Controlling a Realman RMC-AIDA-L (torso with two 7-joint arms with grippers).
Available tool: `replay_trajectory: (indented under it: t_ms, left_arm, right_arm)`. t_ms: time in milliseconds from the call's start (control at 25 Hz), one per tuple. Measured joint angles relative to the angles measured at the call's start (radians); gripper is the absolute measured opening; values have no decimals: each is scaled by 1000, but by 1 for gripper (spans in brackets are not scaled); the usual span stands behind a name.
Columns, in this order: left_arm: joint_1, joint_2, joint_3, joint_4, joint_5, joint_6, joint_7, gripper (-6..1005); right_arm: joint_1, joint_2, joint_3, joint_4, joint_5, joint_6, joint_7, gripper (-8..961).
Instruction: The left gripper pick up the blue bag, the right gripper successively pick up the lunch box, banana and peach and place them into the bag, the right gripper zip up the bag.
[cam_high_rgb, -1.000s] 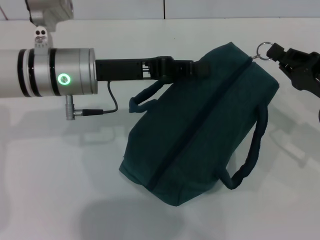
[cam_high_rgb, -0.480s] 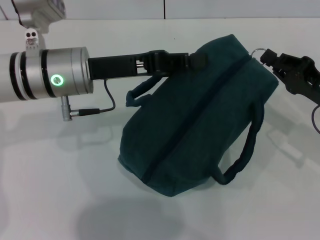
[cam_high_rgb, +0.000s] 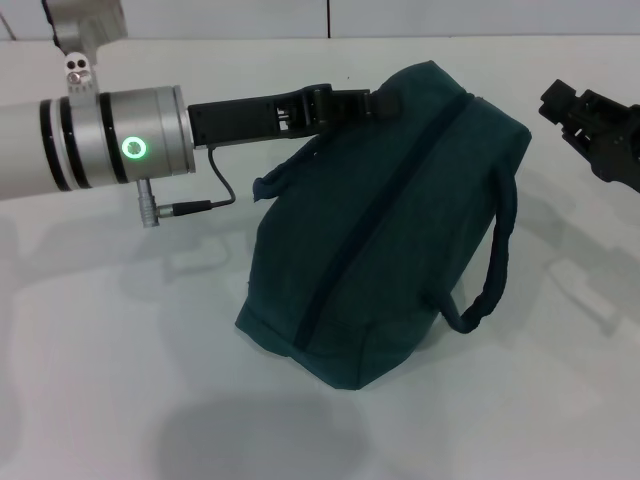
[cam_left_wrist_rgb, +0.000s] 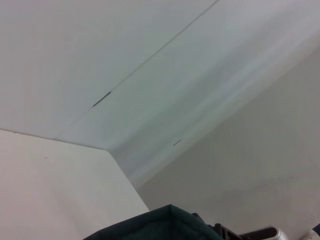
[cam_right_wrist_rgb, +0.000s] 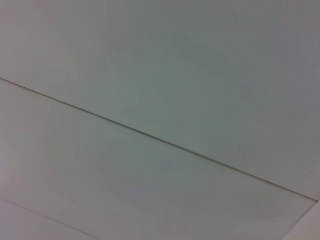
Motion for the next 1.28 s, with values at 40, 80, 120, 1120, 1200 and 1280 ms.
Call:
replay_trajectory:
  t_ms: [40, 80, 120, 1120, 1200, 1280]
  left_arm:
    - [-3, 0, 1, 0, 1, -4, 0, 57]
    - [-5, 0, 3, 0, 1, -7, 0, 57]
    - [-6, 0, 6, 0, 1, -10, 0, 57]
    - [-58, 4, 11, -28, -70, -158, 1, 276]
    - [-59, 4, 10, -21, -73, -142, 8, 348]
    - [-56, 3, 11, 4, -88, -106, 27, 409]
  right_arm:
    - [0, 0, 0, -1, 0, 0, -1, 213]
    - [0, -1, 0, -1, 0, 0, -2, 214]
    - [0, -2, 0, -1, 0, 0, -3, 214]
    - [-16, -16, 17, -13, -2, -72, -83, 800]
    - [-15, -23, 17, -17, -1, -98, -108, 861]
    - [-17, -30, 21, -25, -1, -139, -161, 861]
